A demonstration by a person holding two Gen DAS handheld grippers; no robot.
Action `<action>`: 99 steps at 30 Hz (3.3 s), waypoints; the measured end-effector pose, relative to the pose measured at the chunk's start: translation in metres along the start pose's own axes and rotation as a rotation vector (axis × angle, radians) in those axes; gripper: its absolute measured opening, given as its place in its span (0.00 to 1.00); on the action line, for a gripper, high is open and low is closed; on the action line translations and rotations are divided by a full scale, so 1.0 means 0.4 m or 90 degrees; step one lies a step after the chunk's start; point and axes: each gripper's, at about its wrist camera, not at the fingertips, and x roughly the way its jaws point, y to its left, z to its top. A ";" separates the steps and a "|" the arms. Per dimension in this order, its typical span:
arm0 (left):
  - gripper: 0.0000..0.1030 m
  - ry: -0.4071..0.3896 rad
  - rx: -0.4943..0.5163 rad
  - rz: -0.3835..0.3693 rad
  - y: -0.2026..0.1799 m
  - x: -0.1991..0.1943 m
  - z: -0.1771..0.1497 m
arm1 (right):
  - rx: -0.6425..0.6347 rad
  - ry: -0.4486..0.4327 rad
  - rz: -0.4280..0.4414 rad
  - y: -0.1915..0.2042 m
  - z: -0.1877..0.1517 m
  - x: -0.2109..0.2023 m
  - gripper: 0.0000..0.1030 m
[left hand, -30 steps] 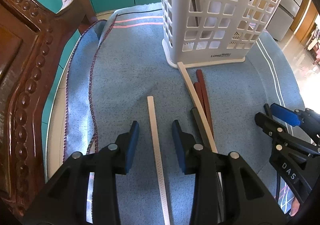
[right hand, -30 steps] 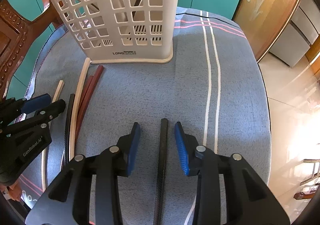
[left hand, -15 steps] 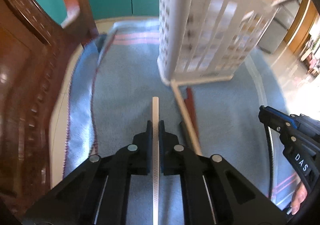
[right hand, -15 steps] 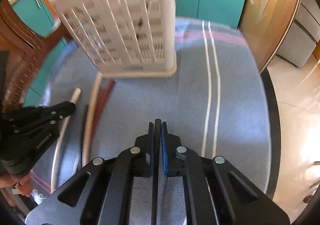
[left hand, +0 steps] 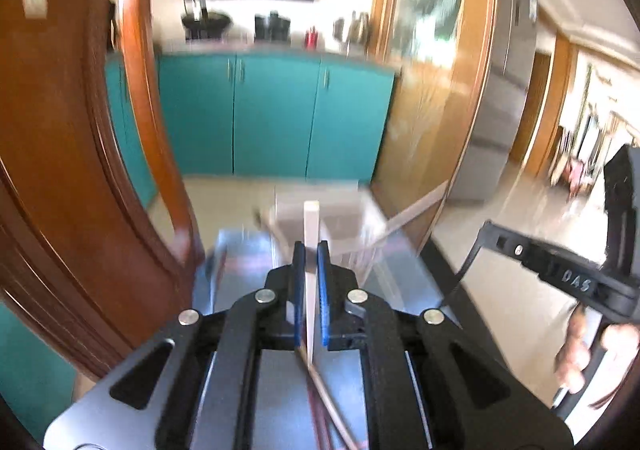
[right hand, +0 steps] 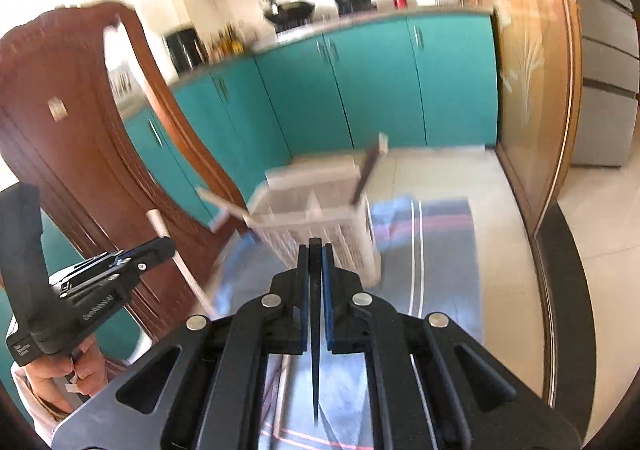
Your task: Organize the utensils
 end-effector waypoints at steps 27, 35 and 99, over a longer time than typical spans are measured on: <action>0.07 -0.077 -0.086 0.059 0.044 0.219 0.103 | 0.025 -0.177 -0.099 -0.019 0.151 0.127 0.07; 0.08 -0.052 -0.081 0.067 0.028 0.227 0.093 | 0.005 -0.157 -0.104 -0.013 0.138 0.138 0.09; 0.52 0.272 -0.053 0.111 0.048 0.317 -0.301 | 0.005 0.337 -0.140 -0.084 -0.348 0.339 0.21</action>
